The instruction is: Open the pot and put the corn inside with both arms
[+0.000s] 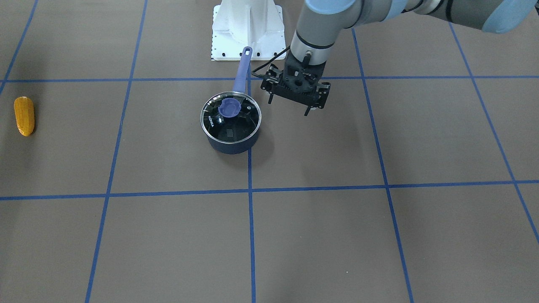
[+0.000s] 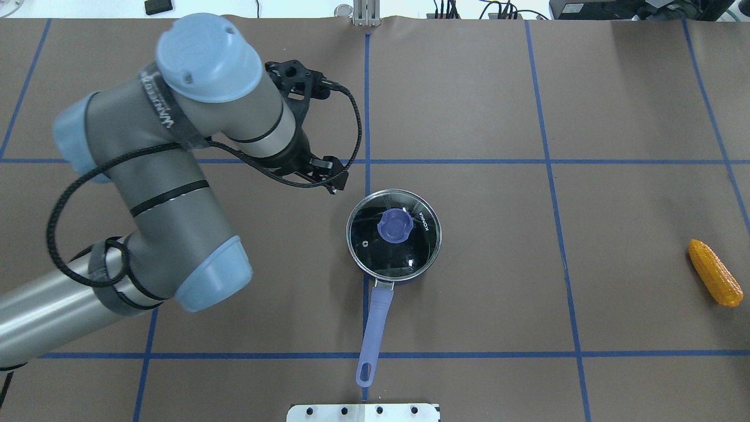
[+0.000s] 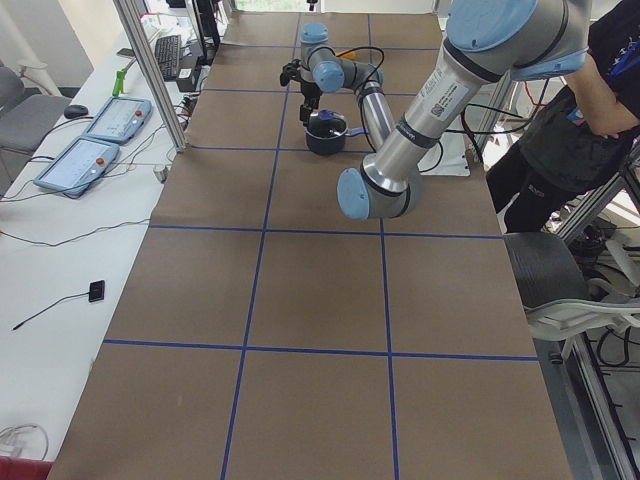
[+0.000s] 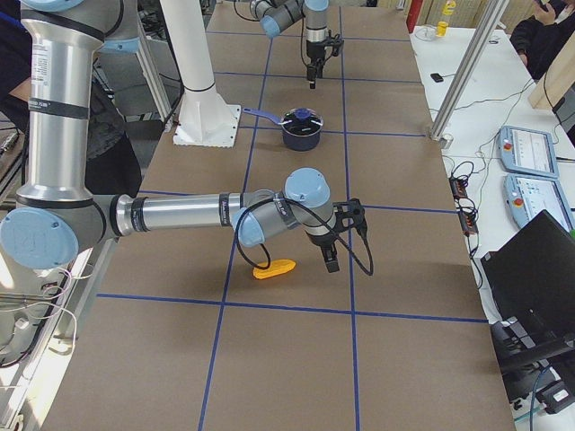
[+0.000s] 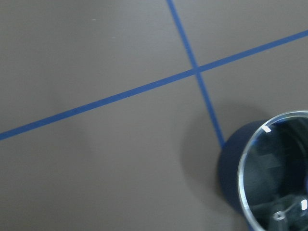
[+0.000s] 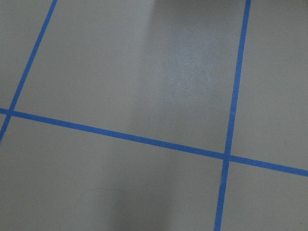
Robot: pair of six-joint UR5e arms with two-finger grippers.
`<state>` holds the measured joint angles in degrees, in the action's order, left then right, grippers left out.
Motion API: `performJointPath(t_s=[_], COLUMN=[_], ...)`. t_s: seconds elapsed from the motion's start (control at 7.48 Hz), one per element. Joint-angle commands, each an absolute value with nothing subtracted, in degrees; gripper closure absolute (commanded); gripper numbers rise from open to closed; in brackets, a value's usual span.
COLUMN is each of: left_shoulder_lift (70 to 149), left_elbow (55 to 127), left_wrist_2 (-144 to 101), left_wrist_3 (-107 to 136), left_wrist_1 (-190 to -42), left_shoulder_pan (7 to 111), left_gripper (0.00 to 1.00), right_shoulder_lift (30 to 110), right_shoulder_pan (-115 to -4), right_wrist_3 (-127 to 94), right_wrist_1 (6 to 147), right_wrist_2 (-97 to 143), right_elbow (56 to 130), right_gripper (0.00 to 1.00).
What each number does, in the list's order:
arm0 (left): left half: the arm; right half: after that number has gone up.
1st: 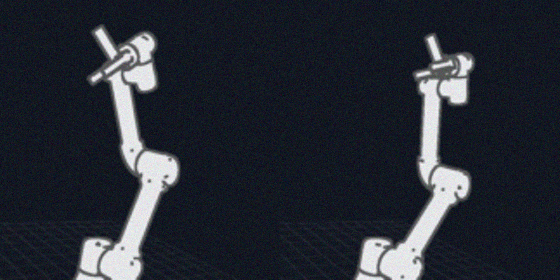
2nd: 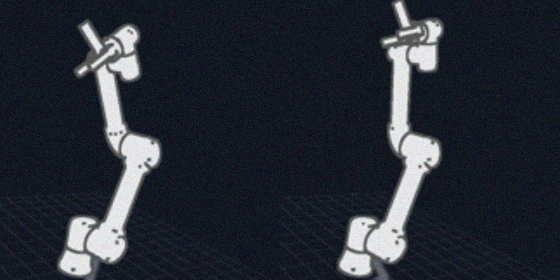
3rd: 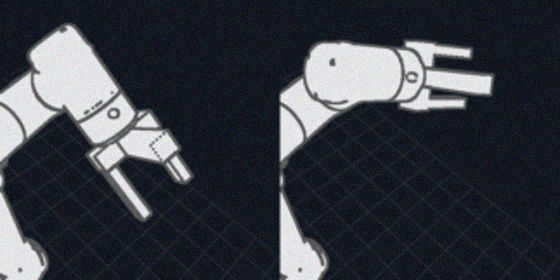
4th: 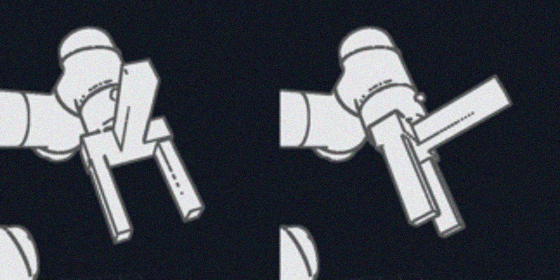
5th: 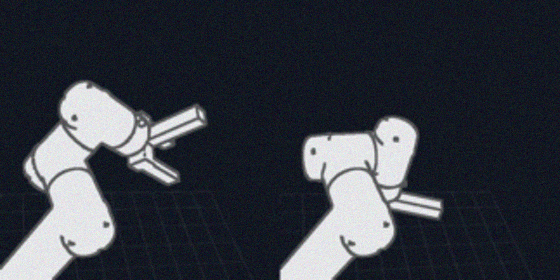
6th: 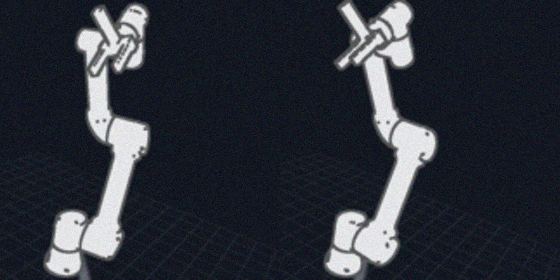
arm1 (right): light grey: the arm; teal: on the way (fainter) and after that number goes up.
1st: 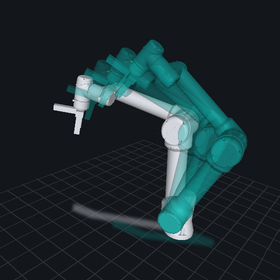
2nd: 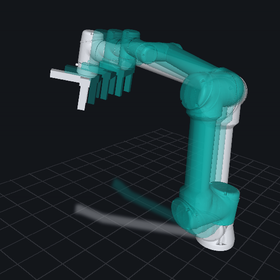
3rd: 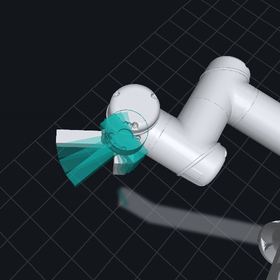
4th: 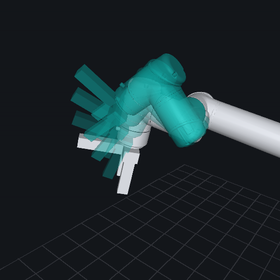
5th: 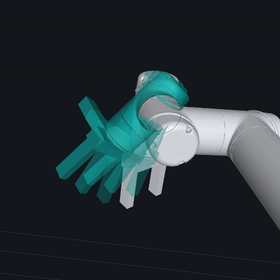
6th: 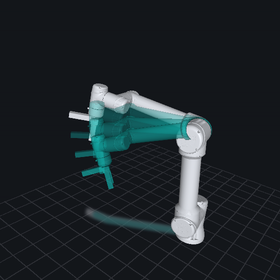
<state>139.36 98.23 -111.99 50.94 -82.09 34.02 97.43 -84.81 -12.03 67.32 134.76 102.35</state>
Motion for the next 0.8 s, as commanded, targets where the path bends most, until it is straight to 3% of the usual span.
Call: performJointPath(t_s=[0.0,0.67], left_shoulder_lift=[144.92,144.93], left_elbow=[93.09,90.88], left_wrist_2=[-108.48,-105.64], left_wrist_3=[57.18,58.71], left_wrist_1=[-82.09,-82.88], left_shoulder_pan=[29.46,25.58], left_gripper=[0.01,0.01], right_shoulder_lift=[97.64,97.82], right_shoulder_pan=[-84.81,-84.81], right_wrist_3=[-12.04,-12.04], right_wrist_1=[67.32,67.41], right_wrist_2=[134.82,134.82], right_elbow=[102.39,102.39], right_gripper=[0.0,0.0])
